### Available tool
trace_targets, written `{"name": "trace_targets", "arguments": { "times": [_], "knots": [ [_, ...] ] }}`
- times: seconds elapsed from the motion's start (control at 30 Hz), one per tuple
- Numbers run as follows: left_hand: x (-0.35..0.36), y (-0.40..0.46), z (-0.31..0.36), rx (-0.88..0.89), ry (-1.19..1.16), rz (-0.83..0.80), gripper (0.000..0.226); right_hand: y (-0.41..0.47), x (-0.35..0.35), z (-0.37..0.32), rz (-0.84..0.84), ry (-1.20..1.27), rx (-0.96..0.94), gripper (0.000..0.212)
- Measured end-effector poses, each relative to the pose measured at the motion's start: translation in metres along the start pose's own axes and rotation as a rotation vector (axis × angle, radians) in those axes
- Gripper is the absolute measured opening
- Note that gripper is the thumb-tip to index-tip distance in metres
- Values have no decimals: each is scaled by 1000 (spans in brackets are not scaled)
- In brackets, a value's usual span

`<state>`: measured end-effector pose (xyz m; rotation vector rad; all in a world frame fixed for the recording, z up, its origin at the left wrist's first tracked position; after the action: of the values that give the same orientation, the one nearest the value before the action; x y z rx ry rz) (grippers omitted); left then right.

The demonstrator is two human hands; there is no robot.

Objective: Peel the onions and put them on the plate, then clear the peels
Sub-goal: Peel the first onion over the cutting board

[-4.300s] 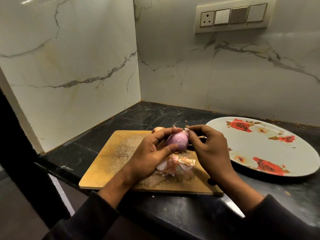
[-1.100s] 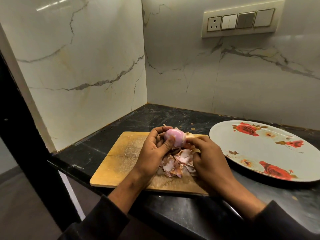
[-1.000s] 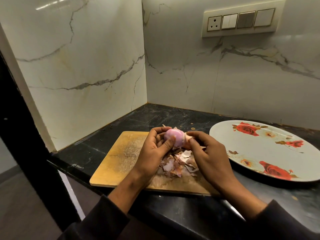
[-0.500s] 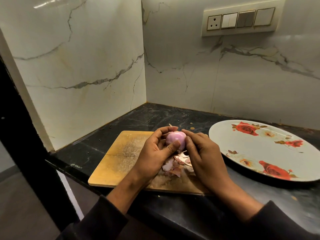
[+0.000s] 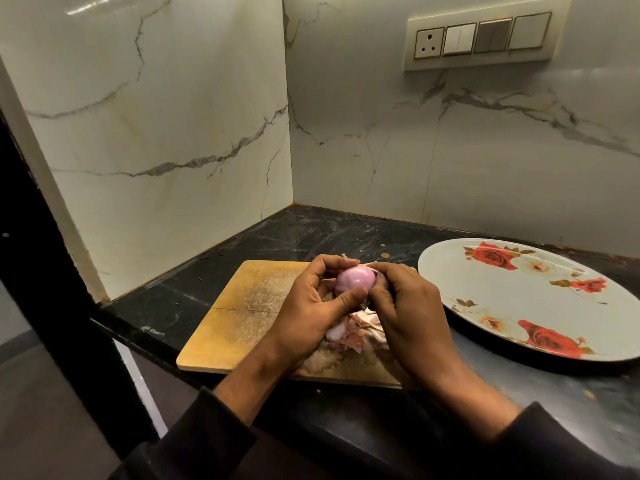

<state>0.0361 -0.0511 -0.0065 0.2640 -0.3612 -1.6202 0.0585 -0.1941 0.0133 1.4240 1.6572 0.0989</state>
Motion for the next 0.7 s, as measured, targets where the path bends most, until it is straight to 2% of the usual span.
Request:
{"name": "trace_targets", "arguments": {
  "times": [0.7],
  "knots": [
    [4, -1, 4, -31, -39, -54, 39, 0, -3, 10, 77, 66, 61, 14]
  ]
}}
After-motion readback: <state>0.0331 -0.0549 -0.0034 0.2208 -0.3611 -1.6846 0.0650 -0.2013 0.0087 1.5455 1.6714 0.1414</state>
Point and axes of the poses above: each hand's wrist, its own y-axis towards the middle knuckle, its own x-axis out of the palm, z = x × y, the point moved 5 cm from there along y, towards the middle knuckle, and after that the axes turned 7 degrees about -z, right-handed, at the moved point
